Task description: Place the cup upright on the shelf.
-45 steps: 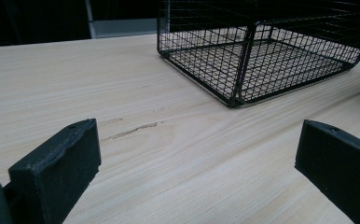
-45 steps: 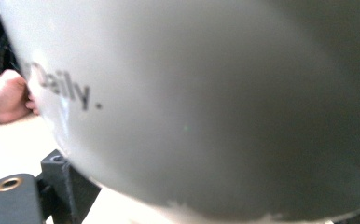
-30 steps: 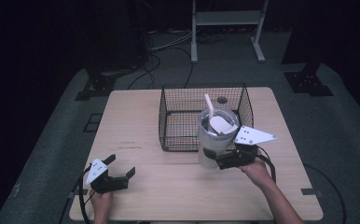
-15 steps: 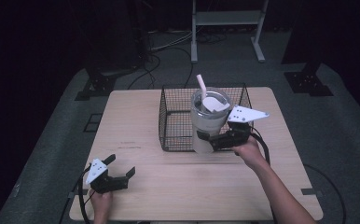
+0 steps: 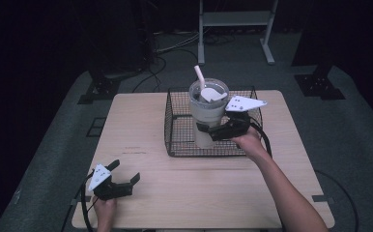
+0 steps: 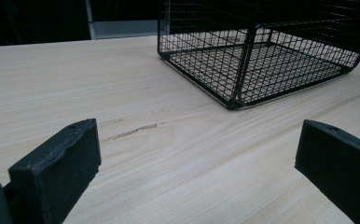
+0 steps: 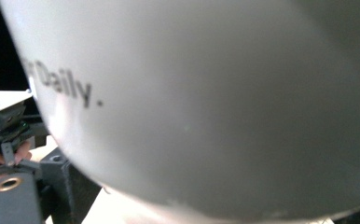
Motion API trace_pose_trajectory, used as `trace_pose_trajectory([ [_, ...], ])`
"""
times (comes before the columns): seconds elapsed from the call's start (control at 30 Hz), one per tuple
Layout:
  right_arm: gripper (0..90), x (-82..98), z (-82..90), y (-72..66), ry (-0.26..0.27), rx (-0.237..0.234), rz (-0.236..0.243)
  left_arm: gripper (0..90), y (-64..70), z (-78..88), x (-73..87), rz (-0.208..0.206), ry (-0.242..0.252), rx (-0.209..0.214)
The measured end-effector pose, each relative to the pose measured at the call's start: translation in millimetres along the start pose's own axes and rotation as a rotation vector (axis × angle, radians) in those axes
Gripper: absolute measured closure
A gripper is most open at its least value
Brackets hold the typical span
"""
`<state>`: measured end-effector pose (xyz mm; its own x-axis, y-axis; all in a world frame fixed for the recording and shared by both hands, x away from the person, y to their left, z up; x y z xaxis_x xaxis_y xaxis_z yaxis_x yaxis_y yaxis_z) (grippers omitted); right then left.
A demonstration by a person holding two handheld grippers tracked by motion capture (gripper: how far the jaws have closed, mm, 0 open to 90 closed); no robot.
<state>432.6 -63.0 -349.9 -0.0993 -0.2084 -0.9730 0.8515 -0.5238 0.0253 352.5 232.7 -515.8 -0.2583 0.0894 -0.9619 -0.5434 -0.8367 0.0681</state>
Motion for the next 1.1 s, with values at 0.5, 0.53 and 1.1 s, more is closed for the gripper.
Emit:
trace_pose_trajectory([
  [0.5,8.6,-19.9,-26.7,23.2,0.006,0.024,-0.012,0.0,-0.1,0.1,0.2,-0.001,-0.005,-0.001],
  [0.53,8.6,-20.3,-28.8,24.3,0.006,0.022,-0.011,0.0,0.1,0.1,0.2,0.000,-0.004,-0.001],
  [1.1,8.6,-7.2,-76.4,52.7,-0.025,0.038,-0.031,0.0,-0.4,1.1,-0.3,0.001,0.004,0.003],
])
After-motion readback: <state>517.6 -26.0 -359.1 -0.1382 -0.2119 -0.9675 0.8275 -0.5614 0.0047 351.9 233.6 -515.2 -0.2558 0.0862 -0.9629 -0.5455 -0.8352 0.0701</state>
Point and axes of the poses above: each handheld gripper's, and its own axes: z roughly backward along the jaws, x roughly out of its underside, y roughly to its right, the point moved 9 cm from there along -z, roughly forward along the jaws, and after that the axes turned 1 degree about z, right-handed, at the moved point
